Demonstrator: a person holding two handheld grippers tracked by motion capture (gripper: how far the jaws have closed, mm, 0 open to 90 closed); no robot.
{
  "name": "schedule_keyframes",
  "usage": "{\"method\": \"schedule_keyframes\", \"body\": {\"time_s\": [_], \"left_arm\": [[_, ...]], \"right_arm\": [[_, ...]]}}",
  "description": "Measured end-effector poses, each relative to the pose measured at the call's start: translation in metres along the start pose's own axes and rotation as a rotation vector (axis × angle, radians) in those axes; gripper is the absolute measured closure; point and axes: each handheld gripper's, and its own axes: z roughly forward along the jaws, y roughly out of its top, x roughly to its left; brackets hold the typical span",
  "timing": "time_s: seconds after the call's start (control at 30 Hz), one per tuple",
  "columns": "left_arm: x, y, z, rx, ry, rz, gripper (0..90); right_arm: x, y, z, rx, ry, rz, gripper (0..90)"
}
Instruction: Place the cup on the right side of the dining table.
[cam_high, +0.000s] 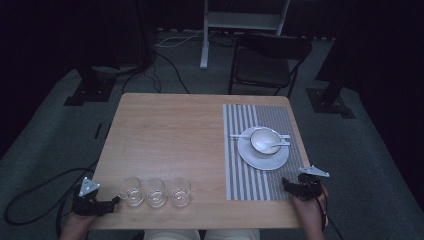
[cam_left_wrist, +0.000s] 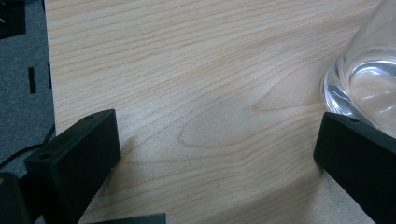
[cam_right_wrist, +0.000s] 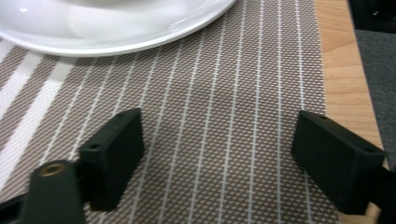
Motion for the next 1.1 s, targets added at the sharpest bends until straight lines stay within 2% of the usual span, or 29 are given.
{"method": "schedule_keyframes", "body": {"time_s": [0.03,0.17,0.23,0.33,0.5,0.7,0.83,0.9,1.1], "left_arm": [[0.000,0.000,0.000,0.000,0.000,0.000,0.8],[0.000,0.000,0.000,0.001,-0.001,0.001,0.8],[0.000,0.000,0.000,0.000,-0.001,0.001,0.8],[0.000,0.000,0.000,0.000,-0.001,0.001,0.8],[0.000,0.000,0.000,0.000,-0.001,0.001,0.8],[0.000,0.000,0.000,0.000,-0.001,0.002,0.8],[0.000,0.000,0.000,0.000,-0.001,0.002,0.8],[0.000,0.000,0.000,0.000,-0.001,0.001,0.8],[0.000,0.000,0.000,-0.001,-0.001,0.002,0.8]], "right_arm": [[0.002,-0.001,-0.001,-0.002,-0.019,-0.011,16.7],[0.004,-0.001,-0.005,0.000,-0.014,-0.023,16.6],[0.006,0.001,-0.011,-0.005,0.015,-0.021,16.6],[0.011,0.003,-0.016,-0.010,0.032,-0.029,16.1],[0.015,0.007,-0.021,-0.024,0.042,-0.032,14.8],[0.023,0.011,-0.029,-0.039,0.070,-0.063,13.5],[0.033,0.019,-0.041,-0.084,0.105,-0.073,13.0],[0.035,0.021,-0.044,-0.085,0.118,-0.078,12.9],[0.058,0.033,-0.059,-0.145,0.164,-0.127,13.0]]}}
